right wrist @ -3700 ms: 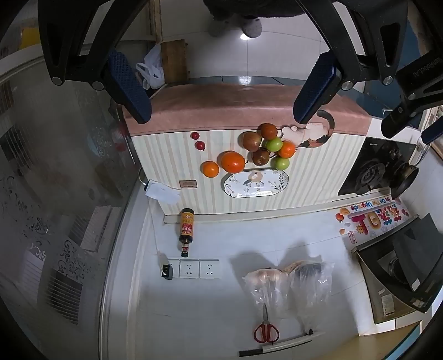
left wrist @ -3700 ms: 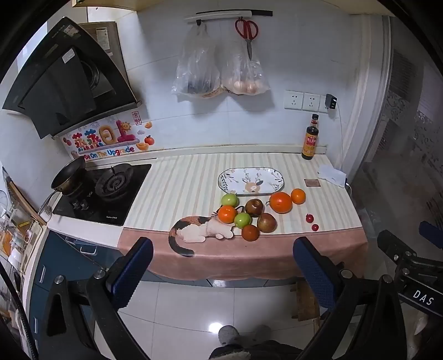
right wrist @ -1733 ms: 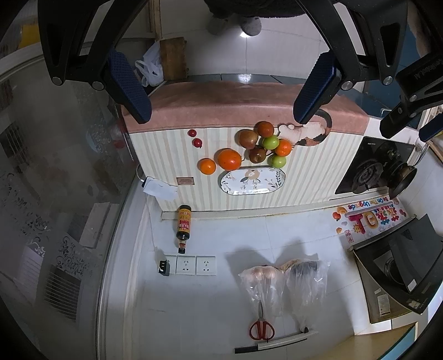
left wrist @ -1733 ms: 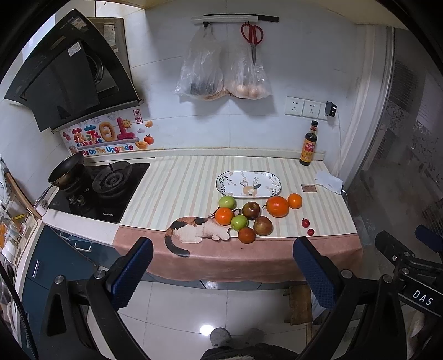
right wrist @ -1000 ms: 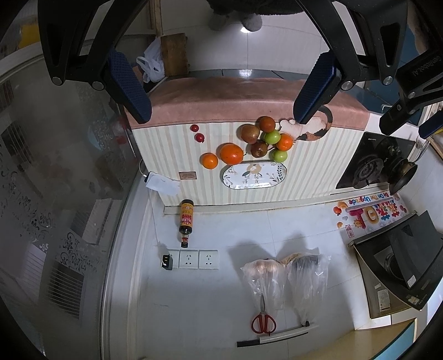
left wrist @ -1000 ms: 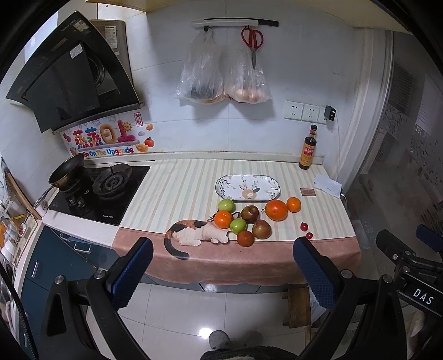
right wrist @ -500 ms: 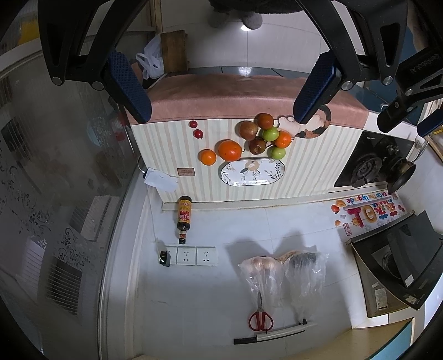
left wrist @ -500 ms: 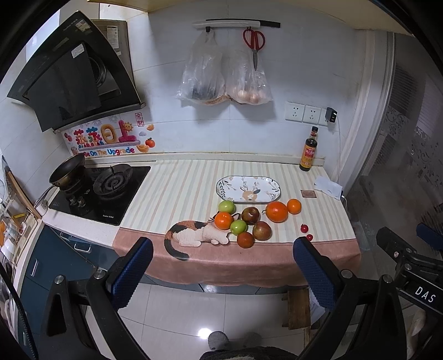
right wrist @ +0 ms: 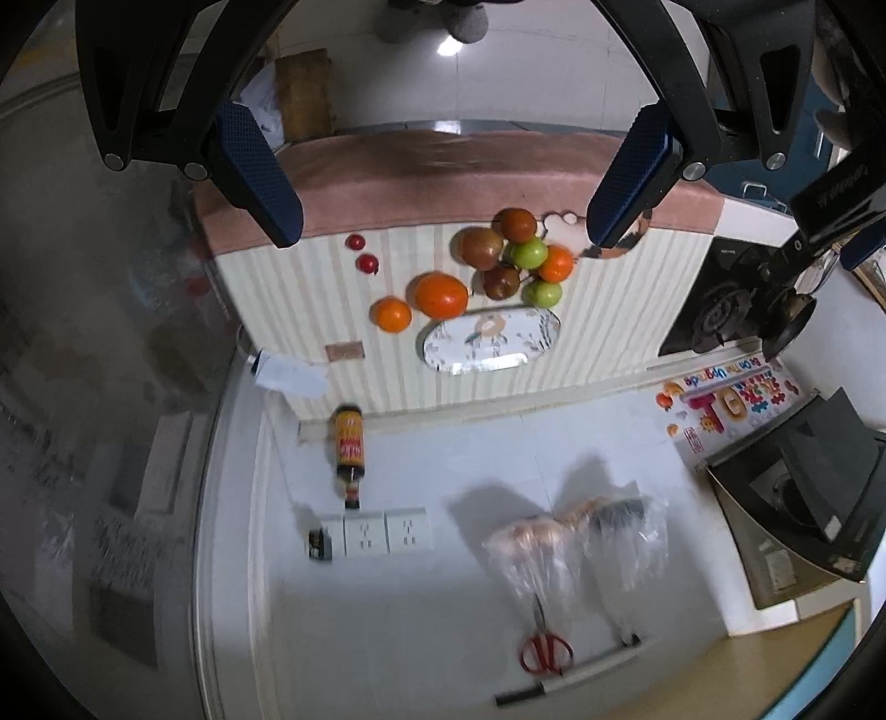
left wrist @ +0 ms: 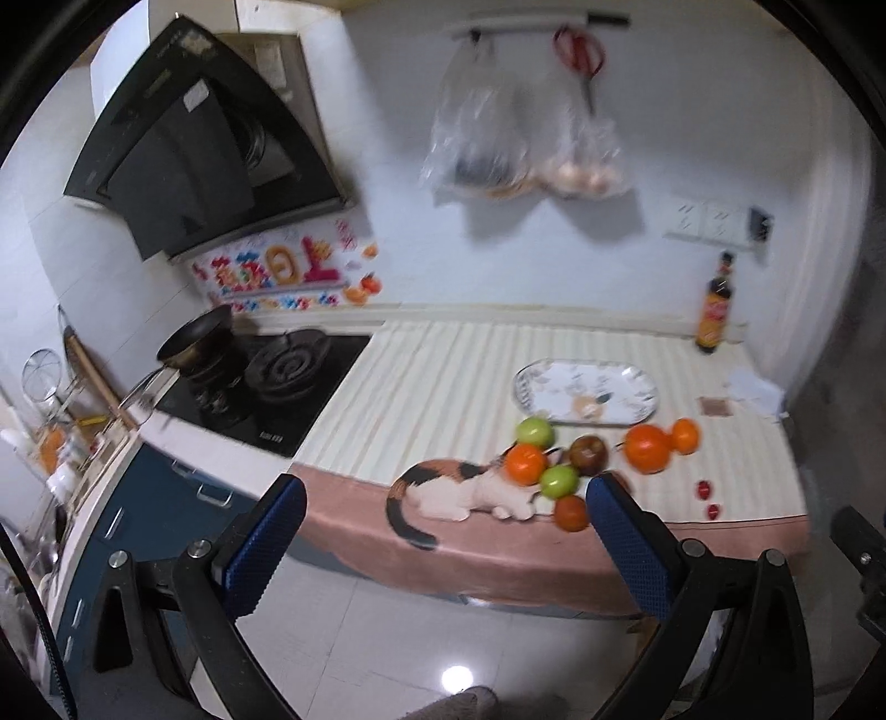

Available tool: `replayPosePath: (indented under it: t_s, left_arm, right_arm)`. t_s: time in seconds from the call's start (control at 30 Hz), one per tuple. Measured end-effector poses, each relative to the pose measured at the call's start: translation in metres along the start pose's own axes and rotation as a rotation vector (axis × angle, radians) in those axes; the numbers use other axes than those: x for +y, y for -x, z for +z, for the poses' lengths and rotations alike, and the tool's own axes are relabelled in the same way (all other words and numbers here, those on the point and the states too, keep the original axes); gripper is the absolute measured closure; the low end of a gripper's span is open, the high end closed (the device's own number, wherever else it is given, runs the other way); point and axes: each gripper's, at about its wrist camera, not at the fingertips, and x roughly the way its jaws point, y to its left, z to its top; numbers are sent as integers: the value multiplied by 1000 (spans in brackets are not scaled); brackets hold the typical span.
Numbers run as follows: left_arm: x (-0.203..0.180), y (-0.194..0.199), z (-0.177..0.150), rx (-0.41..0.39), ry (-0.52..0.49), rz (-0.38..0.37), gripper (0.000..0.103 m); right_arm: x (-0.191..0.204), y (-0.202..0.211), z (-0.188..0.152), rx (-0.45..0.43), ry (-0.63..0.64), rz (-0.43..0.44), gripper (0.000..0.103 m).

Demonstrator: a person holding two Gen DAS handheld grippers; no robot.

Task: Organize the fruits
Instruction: 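Grasp the small orange with the left tool while the right tool grasps the large orange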

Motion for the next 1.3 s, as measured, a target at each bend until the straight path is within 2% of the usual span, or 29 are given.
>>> replayPosePath:
  t_s: [0.2, 0.47, 0.67, 0.87, 1.0, 1.13, 1.2, 1.23, 1.27, 1.3]
  left_arm:
    - [-6, -70, -3, 147, 14, 26, 0]
    - [-14, -201, 10, 392, 25, -24, 0]
    - [-25, -305, 15, 566, 43, -145, 0]
    - [-43, -390, 11, 766, 65, -299, 3]
    - [-65, -424, 4, 852, 11, -348, 3]
    - [-81, -439, -6, 917, -25, -376, 3]
    - [-86, -442, -8, 925, -30, -393, 10]
    - [-88, -442, -9, 926, -31, -399, 28]
    - [-88, -443, -10, 931, -23, -408, 38]
    - [-88, -446, -11, 937, -7, -425, 40]
  right_arm:
    - [-10, -85, 4, 93, -4, 25, 0]
    - [-13, -210, 20, 253, -65, 46, 0]
    - [-6, -300, 42, 357, -106, 8, 0]
    - [0, -365, 55, 473, -199, -8, 0]
    - [2, -397, 60, 513, -235, -39, 0]
    - [-3, -423, 58, 556, -295, -57, 0]
    - [-7, -440, 57, 588, -327, -64, 0]
    - [-8, -445, 57, 597, -339, -62, 0]
    - [-11, -453, 55, 612, -362, -62, 0]
    - [-12, -460, 55, 623, -373, -63, 0]
